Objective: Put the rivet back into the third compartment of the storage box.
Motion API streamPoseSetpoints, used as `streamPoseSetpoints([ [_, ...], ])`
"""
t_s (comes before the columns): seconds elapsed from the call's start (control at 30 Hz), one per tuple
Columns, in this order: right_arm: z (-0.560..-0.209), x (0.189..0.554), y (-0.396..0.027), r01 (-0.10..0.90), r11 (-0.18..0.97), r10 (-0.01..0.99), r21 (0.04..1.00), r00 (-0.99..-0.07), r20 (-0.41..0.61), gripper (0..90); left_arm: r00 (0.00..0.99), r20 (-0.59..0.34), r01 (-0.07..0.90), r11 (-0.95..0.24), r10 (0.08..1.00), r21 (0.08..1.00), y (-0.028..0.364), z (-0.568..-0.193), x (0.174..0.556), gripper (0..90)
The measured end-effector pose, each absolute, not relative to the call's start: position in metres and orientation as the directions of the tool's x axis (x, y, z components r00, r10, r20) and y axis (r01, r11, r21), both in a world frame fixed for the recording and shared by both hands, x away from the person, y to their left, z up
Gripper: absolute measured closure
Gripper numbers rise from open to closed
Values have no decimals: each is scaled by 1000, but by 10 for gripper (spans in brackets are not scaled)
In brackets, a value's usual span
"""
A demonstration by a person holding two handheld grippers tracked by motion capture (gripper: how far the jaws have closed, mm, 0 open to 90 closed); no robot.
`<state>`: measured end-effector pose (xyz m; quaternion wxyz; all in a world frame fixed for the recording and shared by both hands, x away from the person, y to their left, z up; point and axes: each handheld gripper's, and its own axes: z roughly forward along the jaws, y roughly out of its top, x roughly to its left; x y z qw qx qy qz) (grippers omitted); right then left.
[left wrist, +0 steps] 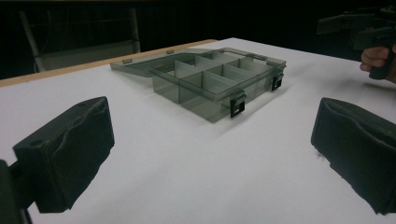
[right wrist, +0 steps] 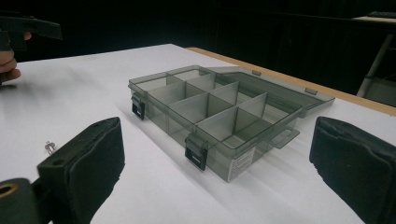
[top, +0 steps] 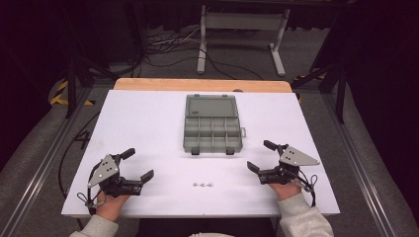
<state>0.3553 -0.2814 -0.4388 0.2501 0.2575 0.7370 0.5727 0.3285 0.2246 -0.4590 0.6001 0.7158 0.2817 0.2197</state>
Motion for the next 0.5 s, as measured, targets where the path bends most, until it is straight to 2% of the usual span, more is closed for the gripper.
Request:
streamPoseSetpoints([
  [0.1,-438,355,-281,92,214,666,973,-742,-76,37,742,21,104,-146,670,984,223,-455,325,0],
  [0.23,-437,355,-281,90,211,670,973,-739,-77,37,746,31,87,-143,665,986,222,-453,323,0],
  [0.5,-434,355,-281,91,214,675,972,-734,-80,23,761,-24,93,-73,648,993,225,-452,324,0],
])
